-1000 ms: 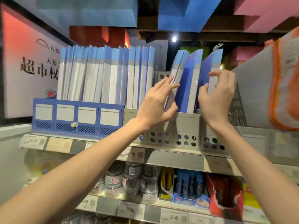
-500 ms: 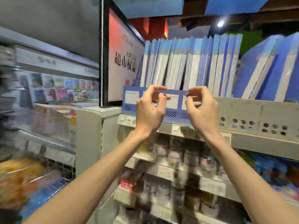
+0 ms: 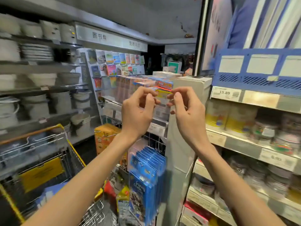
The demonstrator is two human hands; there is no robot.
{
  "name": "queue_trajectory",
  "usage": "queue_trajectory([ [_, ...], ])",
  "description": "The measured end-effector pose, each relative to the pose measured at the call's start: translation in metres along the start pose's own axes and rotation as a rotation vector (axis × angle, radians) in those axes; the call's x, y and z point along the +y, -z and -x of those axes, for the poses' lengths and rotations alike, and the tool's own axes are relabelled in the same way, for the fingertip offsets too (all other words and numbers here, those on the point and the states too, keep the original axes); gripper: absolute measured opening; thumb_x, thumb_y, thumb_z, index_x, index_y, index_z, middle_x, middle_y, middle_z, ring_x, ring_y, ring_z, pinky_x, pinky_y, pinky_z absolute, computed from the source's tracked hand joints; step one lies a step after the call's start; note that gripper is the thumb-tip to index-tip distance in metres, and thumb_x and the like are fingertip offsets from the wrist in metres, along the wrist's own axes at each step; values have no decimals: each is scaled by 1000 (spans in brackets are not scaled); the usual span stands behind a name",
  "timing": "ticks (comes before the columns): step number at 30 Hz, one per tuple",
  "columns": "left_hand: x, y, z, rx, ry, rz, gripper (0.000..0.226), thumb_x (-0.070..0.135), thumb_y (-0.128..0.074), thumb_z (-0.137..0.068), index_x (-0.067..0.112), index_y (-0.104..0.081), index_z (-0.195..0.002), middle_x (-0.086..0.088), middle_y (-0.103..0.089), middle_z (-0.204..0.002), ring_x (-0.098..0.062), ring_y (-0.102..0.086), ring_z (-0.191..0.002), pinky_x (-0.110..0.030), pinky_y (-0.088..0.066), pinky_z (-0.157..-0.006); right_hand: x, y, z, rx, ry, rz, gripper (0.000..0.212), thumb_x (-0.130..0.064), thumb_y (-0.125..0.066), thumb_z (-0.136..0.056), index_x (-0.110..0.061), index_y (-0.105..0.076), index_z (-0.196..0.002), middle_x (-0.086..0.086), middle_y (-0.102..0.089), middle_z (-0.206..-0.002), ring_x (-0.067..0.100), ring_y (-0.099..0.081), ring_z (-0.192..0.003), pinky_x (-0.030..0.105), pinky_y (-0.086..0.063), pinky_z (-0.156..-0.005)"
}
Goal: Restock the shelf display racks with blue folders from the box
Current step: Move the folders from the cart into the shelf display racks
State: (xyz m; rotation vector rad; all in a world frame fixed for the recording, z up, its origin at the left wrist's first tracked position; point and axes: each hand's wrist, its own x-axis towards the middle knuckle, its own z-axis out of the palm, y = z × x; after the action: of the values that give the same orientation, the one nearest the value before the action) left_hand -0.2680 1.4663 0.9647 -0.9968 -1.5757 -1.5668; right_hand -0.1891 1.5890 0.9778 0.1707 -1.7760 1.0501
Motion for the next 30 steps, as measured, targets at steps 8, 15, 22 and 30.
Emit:
queue_trajectory([
  [8, -113, 91, 45, 155, 262, -162, 25, 25, -45, -100, 14, -65, -92, 0, -74, -76, -21, -72, -67, -51, -58, -66, 40, -128, 55, -215, -136, -134, 8, -16, -55, -100, -15, -62, -103, -3, -68, -91, 12, -65, -85, 33, -53, -71],
  [15, -194, 130, 43, 134, 348, -342, 20, 13, -48, -101, 10, -65, -90, 6, -72, -68, -12, -70, -62, -30, -56, -62, 75, -215, 53, -277, -119, -141, 8, -12, -56, -96, -11, -62, -102, 0, -64, -93, 7, -58, -83, 11, -41, -73],
  [22, -267, 164, 38, 150, 400, -555, 21, 9, -57, -96, 24, -65, -84, 12, -66, -71, -1, -63, -67, -26, -50, -61, 95, -291, 58, -353, -172, -236, 8, -18, -55, -98, -15, -60, -103, -2, -61, -96, 5, -57, -84, 13, -43, -70],
  [30, -337, 207, 14, 203, 358, -408, 16, 6, -49, -98, 6, -63, -90, -3, -67, -67, -13, -65, -60, -25, -52, -54, 120, -376, 61, -437, -137, -88, 9, -19, -53, -98, -19, -57, -107, -7, -57, -100, 7, -56, -88, 28, -51, -69],
])
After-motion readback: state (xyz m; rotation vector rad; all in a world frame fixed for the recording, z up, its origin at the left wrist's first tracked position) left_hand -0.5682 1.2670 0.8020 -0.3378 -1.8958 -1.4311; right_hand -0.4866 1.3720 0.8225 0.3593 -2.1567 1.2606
